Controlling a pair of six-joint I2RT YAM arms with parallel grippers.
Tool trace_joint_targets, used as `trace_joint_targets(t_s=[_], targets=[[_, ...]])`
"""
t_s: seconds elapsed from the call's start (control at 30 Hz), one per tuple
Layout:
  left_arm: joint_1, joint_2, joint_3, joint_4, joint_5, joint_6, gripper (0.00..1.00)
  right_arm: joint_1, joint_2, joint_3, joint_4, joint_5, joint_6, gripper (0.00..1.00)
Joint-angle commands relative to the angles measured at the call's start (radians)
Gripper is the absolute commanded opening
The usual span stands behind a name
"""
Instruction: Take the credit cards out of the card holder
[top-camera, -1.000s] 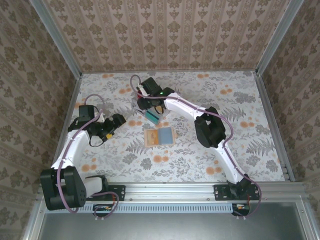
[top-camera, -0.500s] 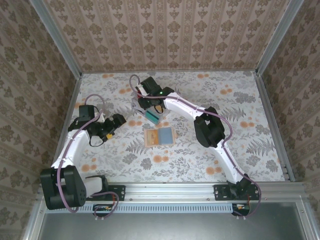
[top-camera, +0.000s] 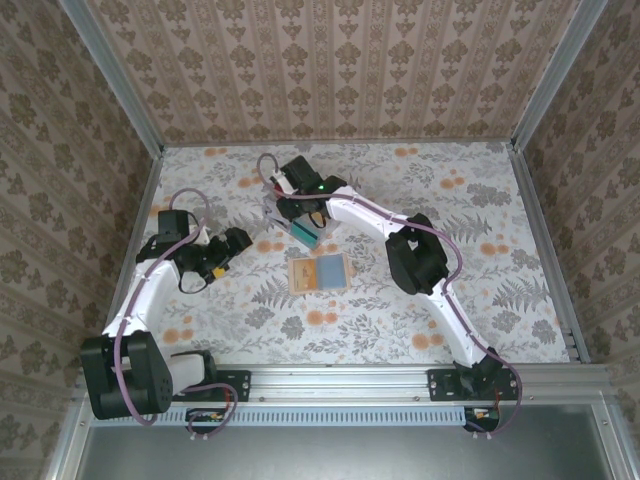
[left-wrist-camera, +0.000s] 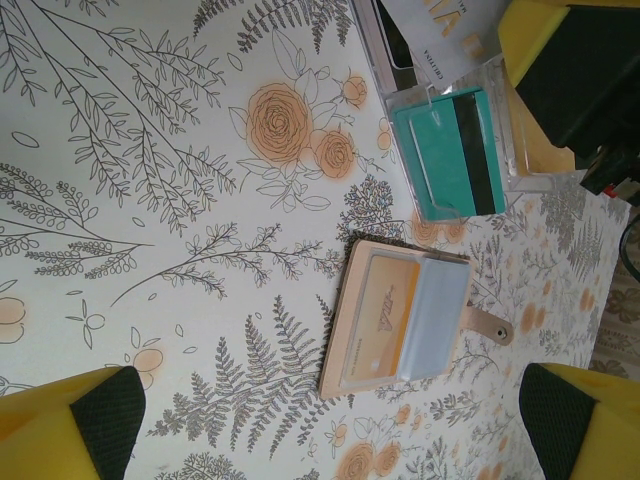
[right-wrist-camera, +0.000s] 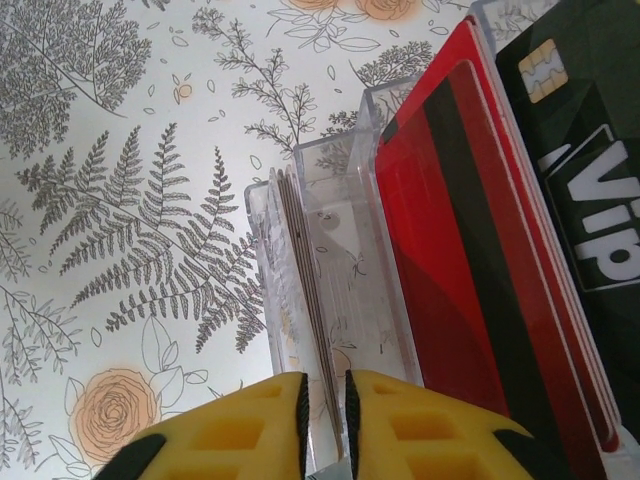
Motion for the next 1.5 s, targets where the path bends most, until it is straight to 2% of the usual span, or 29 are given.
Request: trace_joint_targets(t_s=[0.0, 0.07, 0.17, 0.53, 0.63, 0.7, 0.77, 0.97, 1.13, 1.3, 1.47], targets=[[0.008, 0.008, -0.004, 0.008, 0.020, 0.021, 1.00, 0.001, 0.014, 0.005, -0.021, 0.018, -0.011, 0.14], [0.008, 0.008, -0.003, 0.008, 0.020, 0.022, 1.00, 0.001, -0.001, -0.014, -0.002, 0.014, -0.016, 0.08], [0.008, 0.008, -0.005, 0.008, 0.020, 0.022, 1.00, 0.003, -0.037, -0.057, 0.040, 0.006, -0.028, 0.05], [0.008, 0.010, -0.006, 0.009, 0.021, 0.022, 1.00, 0.025, -0.123, -0.213, 0.188, 0.045, -0.075, 0.03], [0.008, 0.008, -0.006, 0.008, 0.020, 0.022, 1.00, 0.032, -0.125, -0.223, 0.195, 0.055, -0.076, 0.10], [0.008, 0.008, -0.005, 0.008, 0.022, 0.022, 1.00, 0.033, -0.128, -0.225, 0.185, 0.055, -0.077, 0.23], [0.008, 0.008, -0.005, 0.008, 0.022, 0.021, 1.00, 0.033, -0.139, -0.231, 0.182, 0.063, -0.071, 0.31], [0.008, 0.011, -0.004, 0.010, 0.020, 0.022, 1.00, 0.032, -0.215, -0.271, 0.188, 0.077, -0.037, 0.36], [0.008, 0.016, -0.003, 0.010, 0.022, 0.022, 1.00, 0.038, -0.315, -0.339, 0.161, 0.083, 0.050, 0.44], [-0.004, 0.021, -0.002, 0.016, 0.023, 0.019, 1.00, 0.061, -0.467, -0.527, 0.118, 0.076, 0.207, 0.56], [-0.052, 0.044, 0.006, 0.034, 0.024, 0.014, 0.98, 0.099, -0.596, -0.714, 0.016, 0.071, 0.426, 0.60]])
